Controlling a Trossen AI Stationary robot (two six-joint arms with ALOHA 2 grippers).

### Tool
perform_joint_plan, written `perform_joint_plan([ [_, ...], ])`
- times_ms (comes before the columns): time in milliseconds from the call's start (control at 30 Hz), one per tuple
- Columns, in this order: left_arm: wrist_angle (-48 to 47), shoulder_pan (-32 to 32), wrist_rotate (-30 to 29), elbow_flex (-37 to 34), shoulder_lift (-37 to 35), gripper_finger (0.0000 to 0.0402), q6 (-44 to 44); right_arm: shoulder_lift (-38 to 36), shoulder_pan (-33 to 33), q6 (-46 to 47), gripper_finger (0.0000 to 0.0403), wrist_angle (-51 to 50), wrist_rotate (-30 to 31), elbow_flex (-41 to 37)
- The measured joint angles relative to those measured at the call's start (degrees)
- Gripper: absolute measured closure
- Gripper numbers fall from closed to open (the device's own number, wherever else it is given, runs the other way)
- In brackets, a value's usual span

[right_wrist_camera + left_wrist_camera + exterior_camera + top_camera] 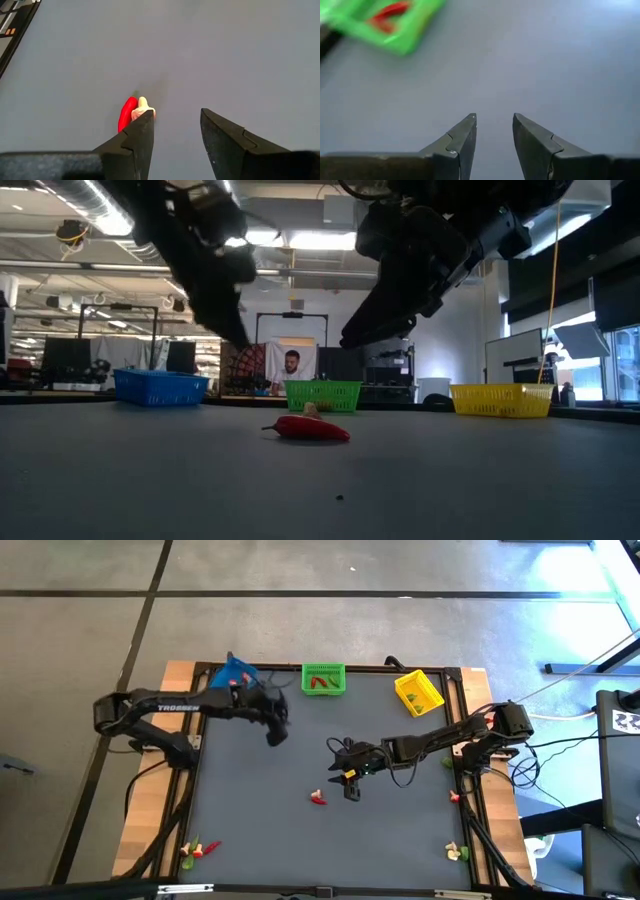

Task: Sort produce into baskets
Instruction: Put the brown mushroom into the blue bin

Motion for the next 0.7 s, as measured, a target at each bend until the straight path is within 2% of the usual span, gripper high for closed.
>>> perform_joint_plan([
  [100,2.9,-4.2,3.1,0.0,0.1,0.0279,0.7,0.0,0.0,0.0,0.0242,0.0,0.0,0.0],
  [267,8.4,-11.1,3.4,0.0,2.0,0.0279,1.2,0.0,0.0,-0.1,0.0242,0.0,0.0,0.0],
  [700,24.1,-24.5,3.5,0.0,15.8,0.0279,3.2,0.0,0.0,-0.4,0.0242,-0.3,1.5,0.0],
])
